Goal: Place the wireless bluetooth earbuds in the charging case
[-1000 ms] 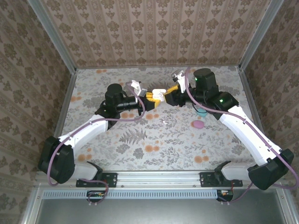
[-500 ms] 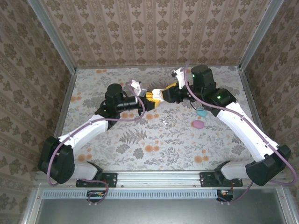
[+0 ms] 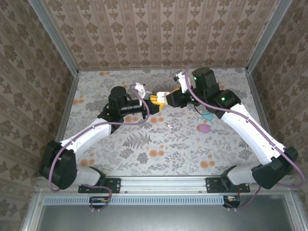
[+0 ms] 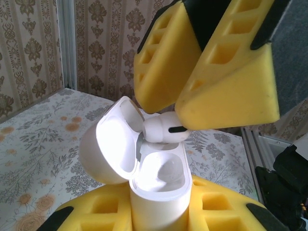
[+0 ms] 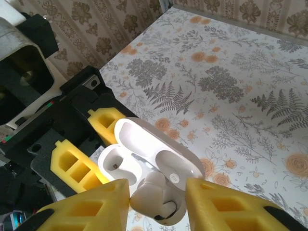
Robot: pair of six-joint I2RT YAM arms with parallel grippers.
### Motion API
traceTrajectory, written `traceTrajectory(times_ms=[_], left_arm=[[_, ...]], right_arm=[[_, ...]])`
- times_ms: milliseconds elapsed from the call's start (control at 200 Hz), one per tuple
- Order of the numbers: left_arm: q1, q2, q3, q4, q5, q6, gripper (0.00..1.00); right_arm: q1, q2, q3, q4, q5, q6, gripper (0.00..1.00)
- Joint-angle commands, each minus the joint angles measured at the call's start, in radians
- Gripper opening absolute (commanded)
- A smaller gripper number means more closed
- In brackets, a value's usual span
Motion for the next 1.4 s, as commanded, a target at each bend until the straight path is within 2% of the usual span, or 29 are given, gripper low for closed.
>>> traceTrajectory(times_ms=[0,215,400,620,820,925,1000,1160,1270,1395], left_arm=[[0.008,-0.024,0.043,0.024,0.004,0.012,0.24],[0.009,-0.027,0.038,0.026,0.004,0.014,0.24],[0.009,-0.029,0.038,0.026,0.008,0.015,0.24],[0.009,-0.033,0.035,0.021,0.009,0.023,0.24],[0.009,-0.036,0.030,0.022,0.007,0.026,0.24],[0.009,-0.039,0.022,0.026,-0.007,0.037,0.24],[0.008,-0.048,0.008,0.039,-0.021,0.060,0.24],[0.004,-0.081,-0.032,0.047,-0.057,0.120,0.23],[0.004,-0.091,-0.035,0.019,-0.073,0.123,0.23],[0.004,-0.101,-0.041,0.014,-0.083,0.108,0.23]], right_arm=[[0.008,0.008,0.027,-0.057,0.019,-0.029,0.35],[0.008,-0.028,0.007,-0.056,0.069,-0.055,0.37],[0.005,-0.037,-0.004,-0.038,0.161,-0.040,0.35],[0.003,-0.046,-0.020,-0.024,0.111,-0.050,0.40],[0.001,-0.074,-0.043,0.005,0.127,-0.033,0.43],[-0.016,-0.116,-0.077,0.076,0.117,0.030,0.47],[-0.040,-0.150,-0.113,0.117,0.167,0.097,0.48],[-0.152,-0.184,-0.208,0.149,0.183,0.320,0.48],[-0.217,-0.121,-0.251,0.095,0.141,0.413,0.45],[-0.225,0.029,-0.227,-0.033,0.079,0.416,0.39]])
